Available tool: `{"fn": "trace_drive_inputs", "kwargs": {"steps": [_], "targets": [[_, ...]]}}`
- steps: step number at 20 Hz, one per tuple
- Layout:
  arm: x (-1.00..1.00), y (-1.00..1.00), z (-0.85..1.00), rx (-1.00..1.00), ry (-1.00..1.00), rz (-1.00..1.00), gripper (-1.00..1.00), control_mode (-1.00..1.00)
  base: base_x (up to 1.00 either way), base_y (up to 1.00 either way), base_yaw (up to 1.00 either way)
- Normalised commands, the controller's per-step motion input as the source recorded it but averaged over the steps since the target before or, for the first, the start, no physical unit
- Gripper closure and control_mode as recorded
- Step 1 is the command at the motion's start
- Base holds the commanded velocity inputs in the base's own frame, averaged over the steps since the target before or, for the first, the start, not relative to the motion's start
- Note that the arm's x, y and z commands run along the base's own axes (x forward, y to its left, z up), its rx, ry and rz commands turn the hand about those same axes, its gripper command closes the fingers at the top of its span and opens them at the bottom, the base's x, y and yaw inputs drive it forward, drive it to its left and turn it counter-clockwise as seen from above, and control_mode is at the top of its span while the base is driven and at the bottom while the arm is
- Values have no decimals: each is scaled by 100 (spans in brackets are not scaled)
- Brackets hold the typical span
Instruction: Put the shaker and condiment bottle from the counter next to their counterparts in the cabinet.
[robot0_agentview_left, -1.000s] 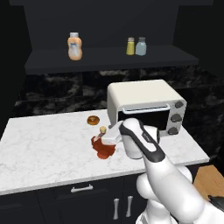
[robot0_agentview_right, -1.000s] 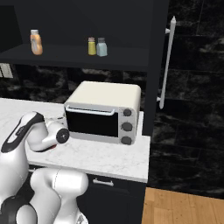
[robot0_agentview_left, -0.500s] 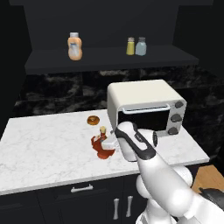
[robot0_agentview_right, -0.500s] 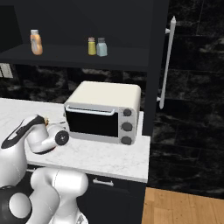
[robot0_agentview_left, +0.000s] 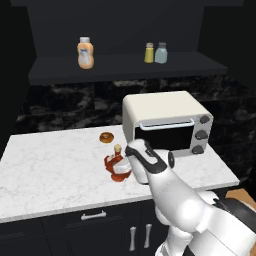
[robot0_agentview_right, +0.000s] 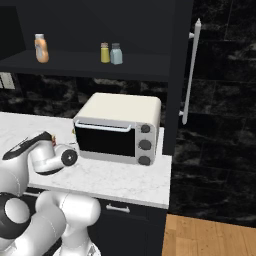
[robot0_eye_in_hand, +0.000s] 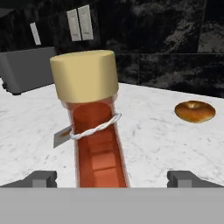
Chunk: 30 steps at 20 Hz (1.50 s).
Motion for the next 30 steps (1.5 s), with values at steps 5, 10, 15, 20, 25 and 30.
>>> {"fn": "trace_drive_inputs", "kwargs": {"steps": [5,10,15,20,25,30], "targets": [[19,1,-36,1,4,0,-100,-100,0,0,0],[25,15,-40,0,5,0,100,-100,0,0,0],[4,6,-35,0,1,0,100,-100,0,0,0],[0,6,-15,0,0,0,100,-100,0,0,0],[-13,2,36,0,-9,0,100,-100,0,0,0],[-25,0,66,-4,-18,0,100,-100,0,0,0]]}}
